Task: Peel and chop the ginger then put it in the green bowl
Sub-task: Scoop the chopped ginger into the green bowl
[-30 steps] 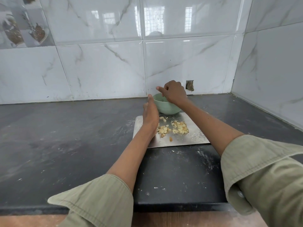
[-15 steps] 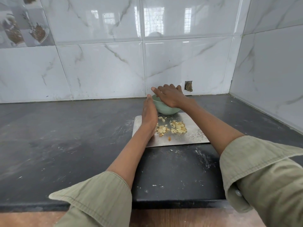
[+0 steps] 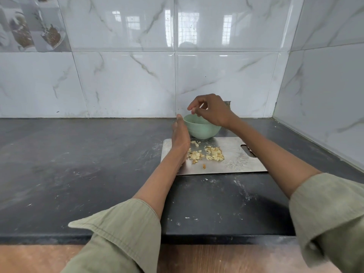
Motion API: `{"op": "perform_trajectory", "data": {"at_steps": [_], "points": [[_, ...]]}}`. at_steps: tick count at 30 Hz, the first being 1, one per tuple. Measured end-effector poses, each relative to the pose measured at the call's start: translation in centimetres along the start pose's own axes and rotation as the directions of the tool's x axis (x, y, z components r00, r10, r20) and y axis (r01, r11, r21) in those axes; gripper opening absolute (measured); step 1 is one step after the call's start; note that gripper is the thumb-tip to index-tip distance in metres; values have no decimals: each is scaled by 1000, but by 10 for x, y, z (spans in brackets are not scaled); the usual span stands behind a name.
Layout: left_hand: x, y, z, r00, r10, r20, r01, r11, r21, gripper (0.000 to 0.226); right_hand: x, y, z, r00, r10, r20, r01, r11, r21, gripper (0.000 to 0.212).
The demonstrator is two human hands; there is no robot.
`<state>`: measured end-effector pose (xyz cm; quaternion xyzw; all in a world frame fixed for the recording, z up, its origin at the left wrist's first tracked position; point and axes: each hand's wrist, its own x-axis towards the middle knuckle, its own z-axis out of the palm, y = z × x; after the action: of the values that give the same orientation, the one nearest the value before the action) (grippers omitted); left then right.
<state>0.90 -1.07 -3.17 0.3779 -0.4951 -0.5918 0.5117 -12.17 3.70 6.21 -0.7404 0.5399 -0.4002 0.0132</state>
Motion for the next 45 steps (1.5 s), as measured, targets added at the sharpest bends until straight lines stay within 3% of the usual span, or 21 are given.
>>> {"op": "perform_trajectory", "data": {"at_steps": [4,9,13,18,26,31,36,40,43,45], "points": [[-10,9,0,1000,-22,-19,21,998,-61,116,-43,-22,-2,997,-48,53,40,990,132,18],[-6,11,-8,994,-70,-80,60,990,-129,116,-74,2,18,957,18,288,-17,1000,-9,24],[-6,14,-13,996,-46,-81,36,991,-127,88,-70,11,25,917,63,394,-25,995,-100,39],[-8,12,-10,997,-43,-61,36,993,-116,80,-65,10,38,859,9,512,100,977,-185,39],[-12,15,-9,999,-44,-7,43,993,-112,79,-59,8,35,902,-50,429,122,982,-144,40],[-17,19,-9,998,-51,-37,48,995,-83,75,-70,-6,49,904,-163,394,178,984,-1,3],[-16,18,-9,998,-56,-29,53,996,-78,77,-64,0,33,885,-115,451,151,987,-46,6],[-18,17,-6,998,-53,-35,51,997,-51,80,-67,13,3,931,-27,365,25,1000,10,7],[-20,20,-5,998,-55,-37,53,997,-56,80,-66,23,-20,924,46,380,-52,999,6,24],[-20,19,-4,998,-56,-28,54,996,-65,79,-67,29,-28,875,141,462,-122,990,-71,42]]}}
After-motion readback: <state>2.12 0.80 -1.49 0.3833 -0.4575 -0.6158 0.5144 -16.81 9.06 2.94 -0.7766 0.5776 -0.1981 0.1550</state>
